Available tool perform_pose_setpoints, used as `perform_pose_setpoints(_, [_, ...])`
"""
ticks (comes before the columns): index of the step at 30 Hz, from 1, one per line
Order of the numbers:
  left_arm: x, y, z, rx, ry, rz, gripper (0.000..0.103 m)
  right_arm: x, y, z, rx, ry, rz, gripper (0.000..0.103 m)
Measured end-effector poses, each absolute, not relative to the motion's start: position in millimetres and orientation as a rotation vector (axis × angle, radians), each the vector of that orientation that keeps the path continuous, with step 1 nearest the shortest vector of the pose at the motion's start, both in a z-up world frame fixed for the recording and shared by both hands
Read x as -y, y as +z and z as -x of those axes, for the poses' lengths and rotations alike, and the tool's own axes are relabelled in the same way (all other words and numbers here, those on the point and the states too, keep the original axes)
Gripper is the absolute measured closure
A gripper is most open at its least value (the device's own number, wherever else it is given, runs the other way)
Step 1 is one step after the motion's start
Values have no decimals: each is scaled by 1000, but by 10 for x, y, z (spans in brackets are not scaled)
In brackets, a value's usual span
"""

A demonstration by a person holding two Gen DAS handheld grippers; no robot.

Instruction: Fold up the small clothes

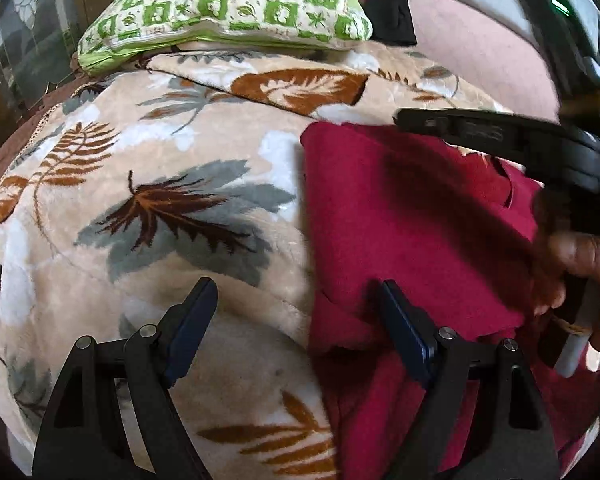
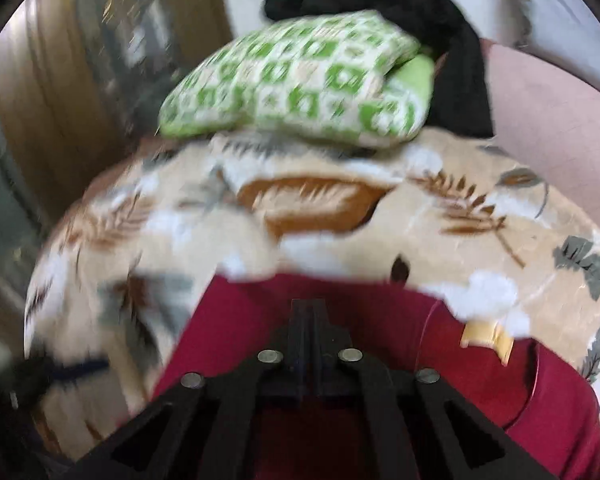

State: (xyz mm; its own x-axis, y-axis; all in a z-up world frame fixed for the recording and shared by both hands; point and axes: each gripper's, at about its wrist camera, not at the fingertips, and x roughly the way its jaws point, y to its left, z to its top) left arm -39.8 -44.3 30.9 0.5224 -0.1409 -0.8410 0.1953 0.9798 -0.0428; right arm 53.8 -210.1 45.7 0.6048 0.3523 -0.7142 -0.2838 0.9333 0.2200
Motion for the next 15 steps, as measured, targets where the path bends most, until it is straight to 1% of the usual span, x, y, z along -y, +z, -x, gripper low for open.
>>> perform_pose_setpoints(3, [467,359,417,-986,-204,-73,20,2017,370,-606,-949,352,-85,103])
perform_pose_setpoints(4, [461,397,429,-970,-208,-70,20,2111,428,-516,-950,342,-101,103])
perform_pose_setpoints(6, [451,482,450,-938,-207,-66,21,2448,619,-224,-911,295,-142,98])
perform_pose_setpoints(7, [452,513,444,-927,-209,-65,21,2616,686,-88,-899,262,-146,82])
perform_pose_setpoints(8, [466,533,429,-922,-211,-64,21,2822,783,114,-878,205,-140,57])
perform_pose_setpoints(10, [507,544,376,-930,-220,-60,20,3215,926,482,-845,89,-92,37])
perform_pose_setpoints(13, [589,539,326,-929,-224,-53,21,3752,919,812,-898,-81,22,36])
perform_pose_setpoints(15, [653,512,299,-927,-217,-61,21,4073,768,882,-964,-127,-3,36])
